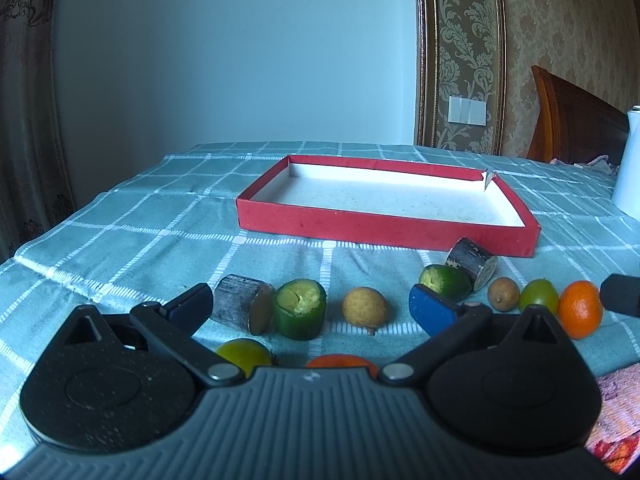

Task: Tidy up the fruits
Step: 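Grasp the small tangerine with the right gripper and lift it, then lower the tangerine into the red tray and open the right gripper, then close the left gripper on the large tangerine and lift it, then carry the tangerine into the red tray and open the left gripper, then move the right gripper toward the small green tomato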

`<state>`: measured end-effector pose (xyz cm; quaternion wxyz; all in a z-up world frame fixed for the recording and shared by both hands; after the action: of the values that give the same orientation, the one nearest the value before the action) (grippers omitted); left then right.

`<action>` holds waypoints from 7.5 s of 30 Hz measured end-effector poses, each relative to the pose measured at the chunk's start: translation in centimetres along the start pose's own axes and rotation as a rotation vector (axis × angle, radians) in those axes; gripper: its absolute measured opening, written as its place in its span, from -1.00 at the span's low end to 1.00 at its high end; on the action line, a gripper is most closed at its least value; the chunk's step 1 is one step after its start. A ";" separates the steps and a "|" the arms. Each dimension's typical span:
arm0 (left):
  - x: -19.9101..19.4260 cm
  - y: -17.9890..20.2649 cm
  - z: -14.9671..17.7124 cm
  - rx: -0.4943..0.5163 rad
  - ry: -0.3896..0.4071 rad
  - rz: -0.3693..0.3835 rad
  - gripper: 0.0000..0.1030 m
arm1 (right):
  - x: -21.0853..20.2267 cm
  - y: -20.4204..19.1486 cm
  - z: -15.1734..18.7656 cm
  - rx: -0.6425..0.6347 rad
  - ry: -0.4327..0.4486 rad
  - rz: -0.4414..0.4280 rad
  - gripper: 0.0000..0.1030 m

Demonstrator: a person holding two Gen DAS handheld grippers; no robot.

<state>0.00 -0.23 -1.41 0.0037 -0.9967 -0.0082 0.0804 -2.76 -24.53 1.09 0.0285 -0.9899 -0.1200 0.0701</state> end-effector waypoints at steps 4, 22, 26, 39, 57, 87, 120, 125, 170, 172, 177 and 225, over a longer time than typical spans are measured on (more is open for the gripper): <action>0.0 -0.1 0.0 -0.011 -0.002 -0.002 1.00 | 0.7 -0.6 0.0 -0.068 -0.043 -0.026 0.80; 0.0 -0.4 0.0 -0.030 -0.010 0.000 1.00 | 3.1 0.1 0.9 -0.052 -0.191 -0.041 -0.19; 0.0 -0.3 0.0 -0.028 -0.011 0.002 1.00 | 2.9 0.1 -1.8 -0.046 -0.115 -0.035 -0.19; 0.2 -0.5 0.1 -0.034 -0.027 0.005 1.00 | 15.0 2.1 -3.7 -0.044 -0.173 0.039 -0.18; 0.3 -0.8 0.1 -0.054 -0.036 0.006 1.00 | 6.7 2.2 -1.8 -0.017 -0.076 0.245 0.66; -6.1 -1.9 0.5 -0.015 0.025 0.044 0.70 | 8.0 3.8 2.1 0.053 -0.272 0.329 1.00; -4.5 1.1 1.5 0.025 -0.049 0.072 -0.22 | 7.6 4.5 1.9 0.101 -0.241 0.312 1.00; -3.4 0.9 -1.8 0.035 0.004 0.081 -0.22 | 7.5 4.5 1.9 0.098 -0.242 0.312 1.00; -1.0 4.5 -5.3 0.220 0.155 0.066 1.00 | 7.0 5.3 1.9 0.155 -0.208 0.293 1.00; -3.3 4.5 -3.8 0.246 0.217 0.089 1.00 | 7.0 5.3 2.0 0.156 -0.207 0.293 1.00; -4.9 4.1 -0.1 0.207 0.158 0.097 1.00 | 7.1 5.2 2.0 0.157 -0.206 0.292 1.00; -2.0 -0.9 2.0 -0.083 -0.045 -0.009 0.96 | 2.4 1.2 -0.8 -0.062 -0.045 0.031 1.00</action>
<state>-2.27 0.63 -3.06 -0.0375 -0.9939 -0.0159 0.1022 -0.02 -25.13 1.46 -0.0059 -0.9902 -0.1072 0.0891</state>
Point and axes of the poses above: each gripper's, at about its wrist camera, not at the fingertips, and x roughly the way its jaws point, y to its right, z to its underside, the point moved 1 cm from there along x, roughly the way its jaws point, and after that the axes turned 15 degrees about y, right-handed, at the moved point
